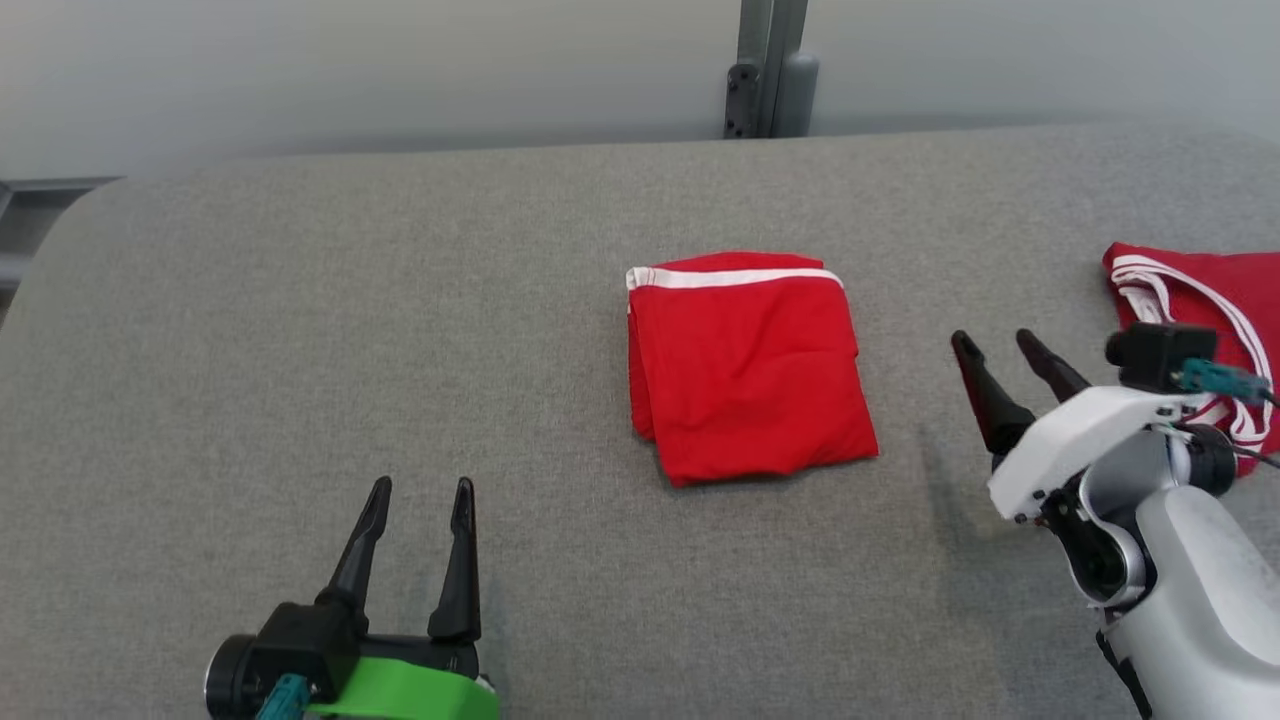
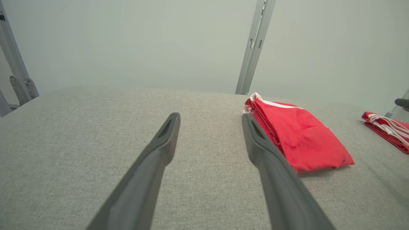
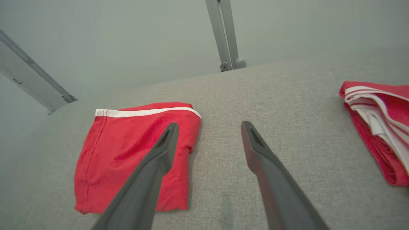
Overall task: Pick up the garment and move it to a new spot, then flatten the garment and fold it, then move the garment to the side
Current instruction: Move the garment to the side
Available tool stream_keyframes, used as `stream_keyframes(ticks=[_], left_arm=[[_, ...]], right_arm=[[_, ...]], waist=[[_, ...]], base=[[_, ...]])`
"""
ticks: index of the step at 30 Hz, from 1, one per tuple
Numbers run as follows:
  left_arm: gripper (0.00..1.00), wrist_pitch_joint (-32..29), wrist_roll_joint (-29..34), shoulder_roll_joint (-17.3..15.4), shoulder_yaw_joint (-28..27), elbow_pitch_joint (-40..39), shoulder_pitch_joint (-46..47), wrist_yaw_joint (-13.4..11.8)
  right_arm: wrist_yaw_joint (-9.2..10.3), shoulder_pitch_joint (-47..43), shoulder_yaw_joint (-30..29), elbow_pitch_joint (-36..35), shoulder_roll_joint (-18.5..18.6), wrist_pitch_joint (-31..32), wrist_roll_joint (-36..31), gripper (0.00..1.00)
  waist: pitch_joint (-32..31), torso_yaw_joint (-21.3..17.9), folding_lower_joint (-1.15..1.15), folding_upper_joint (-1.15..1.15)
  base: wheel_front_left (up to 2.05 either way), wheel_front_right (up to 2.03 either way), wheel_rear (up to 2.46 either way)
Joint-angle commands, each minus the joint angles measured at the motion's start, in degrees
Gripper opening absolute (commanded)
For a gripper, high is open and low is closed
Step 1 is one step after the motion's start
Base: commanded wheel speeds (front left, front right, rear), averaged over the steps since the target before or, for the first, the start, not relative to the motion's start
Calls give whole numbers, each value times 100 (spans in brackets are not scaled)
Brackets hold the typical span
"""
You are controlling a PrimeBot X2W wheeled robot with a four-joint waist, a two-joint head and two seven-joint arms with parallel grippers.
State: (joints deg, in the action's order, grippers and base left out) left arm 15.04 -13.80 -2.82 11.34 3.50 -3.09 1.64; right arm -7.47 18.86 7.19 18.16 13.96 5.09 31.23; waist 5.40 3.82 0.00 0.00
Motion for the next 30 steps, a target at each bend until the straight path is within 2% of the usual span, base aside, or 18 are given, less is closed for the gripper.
stream_keyframes(ticks=[1, 6, 16, 17, 18, 21, 24, 30], left_arm=[[100, 16, -45, -15, 18, 6, 175, -19], [100, 16, -154, -15, 202, 8, 429, -81], [100, 16, -182, -14, 348, 12, 654, -177], [100, 15, -165, -14, 328, 1, 651, -183], [100, 15, -138, -15, 302, -9, 642, -191], [100, 15, -103, -14, 217, -42, 606, -192], [100, 16, -47, -14, 96, -104, 589, -163], [100, 16, 137, -15, -29, -176, 844, 11]], right_arm=[[-2, 240, 156, 104, 81, 192, -7, 100], [-2, 880, 343, 759, -54, 632, 176, 100], [-2, 1362, 774, 1712, -274, 649, 669, 100], [-2, 1364, 801, 1759, -307, 654, 786, 43], [-2, 1380, 835, 1758, -326, 631, 895, 0], [-2, 1494, 897, 1665, -273, 568, 1169, 0], [1, 1651, 1039, 1408, -14, 564, 1284, 0], [1, 1901, 1257, 580, 890, 1070, 1344, 0]], waist=[[677, 385, 0, 0], [1040, 607, 0, 0], [1263, 745, 0, 0], [1271, 712, 0, 0], [1278, 661, 0, 0], [1306, 426, 0, 0], [1377, 31, 0, 0], [1651, -703, 0, 0]], base=[[0, 0, 0], [0, 0, 0], [0, 0, 0], [0, 0, 0], [0, 0, 0], [0, 0, 0], [0, 0, 0], [0, 0, 0]])
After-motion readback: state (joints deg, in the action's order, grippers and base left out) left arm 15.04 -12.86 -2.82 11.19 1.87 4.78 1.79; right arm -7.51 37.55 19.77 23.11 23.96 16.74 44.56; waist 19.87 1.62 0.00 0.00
